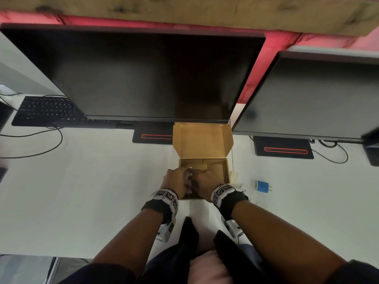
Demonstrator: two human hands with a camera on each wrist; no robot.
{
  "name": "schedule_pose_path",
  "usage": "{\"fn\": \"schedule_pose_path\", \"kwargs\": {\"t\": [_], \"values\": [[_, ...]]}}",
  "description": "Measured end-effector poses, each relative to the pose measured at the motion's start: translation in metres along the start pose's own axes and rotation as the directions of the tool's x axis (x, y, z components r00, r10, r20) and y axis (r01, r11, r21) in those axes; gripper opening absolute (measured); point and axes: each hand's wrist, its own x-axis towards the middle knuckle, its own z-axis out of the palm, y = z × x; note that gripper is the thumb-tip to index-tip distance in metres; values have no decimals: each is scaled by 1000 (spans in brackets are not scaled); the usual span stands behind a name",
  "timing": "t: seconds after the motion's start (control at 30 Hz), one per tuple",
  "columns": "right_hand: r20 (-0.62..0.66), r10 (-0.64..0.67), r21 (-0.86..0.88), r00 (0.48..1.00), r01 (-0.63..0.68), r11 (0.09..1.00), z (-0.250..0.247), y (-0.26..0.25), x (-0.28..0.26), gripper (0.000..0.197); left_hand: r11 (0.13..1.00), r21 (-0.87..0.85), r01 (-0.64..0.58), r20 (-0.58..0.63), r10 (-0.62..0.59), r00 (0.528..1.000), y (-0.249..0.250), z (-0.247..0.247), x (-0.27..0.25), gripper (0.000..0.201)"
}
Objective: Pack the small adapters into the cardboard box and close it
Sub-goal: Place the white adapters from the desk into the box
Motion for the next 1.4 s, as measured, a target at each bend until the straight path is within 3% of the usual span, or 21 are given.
{"fn": "schedule_pose_path", "kwargs": {"t": [0.1,0.17,0.23,0.3,0.37,0.43,0.5,0.57,0.73,0.83,0.9,1.0,1.1,1.2,1.3,1.4], "values": [[-105,-34,-36,994,30,999,-5,11,-3,30,1000,20,17,-4,-16,1000,0,1,0,41],[-208,17,38,978,-9,999,-20,22,-14,24,999,38,17,9,-18,1000,0,2,1,44],[-411,36,127,911,18,992,-39,41,-32,14,999,48,17,19,-18,1000,0,3,2,52],[-495,191,211,848,-96,973,-53,65,-51,9,999,43,16,20,-17,1000,-2,2,4,59],[-356,396,235,847,-329,915,-55,90,-64,19,998,40,38,23,-39,999,-4,0,6,65],[-144,492,145,859,-473,869,-47,109,-78,45,998,31,60,30,-61,998,-6,-3,9,68],[-3,514,76,858,-512,855,-36,116,-90,66,997,23,72,37,-72,997,-6,-6,11,69],[46,518,25,854,-519,854,-25,120,-97,74,997,27,69,37,-70,997,-7,-9,12,67],[-63,541,23,839,-541,841,-10,117,-98,59,998,27,49,37,-50,998,-6,-10,12,72],[-259,613,231,747,-568,790,-21,108,-94,57,999,20,46,36,-46,998,-7,-10,11,73],[-390,598,342,701,-492,800,-34,96,-89,53,999,14,47,32,-48,998,-6,-10,11,73],[-479,472,419,740,-280,864,-51,67,-77,44,999,15,45,32,-46,998,-4,-11,11,73],[-378,321,399,868,-160,903,-53,33,-55,45,999,21,37,28,-38,999,-4,-12,10,66],[-143,276,219,951,-241,945,-37,9,-31,44,999,28,39,29,-40,999,-5,-13,8,65],[7,327,100,945,-326,940,-11,1,-12,41,999,21,32,26,-32,999,-5,-14,8,61],[50,368,140,928,-371,918,7,-1,-2,40,999,24,26,23,-26,999,-7,-13,7,60]]}}
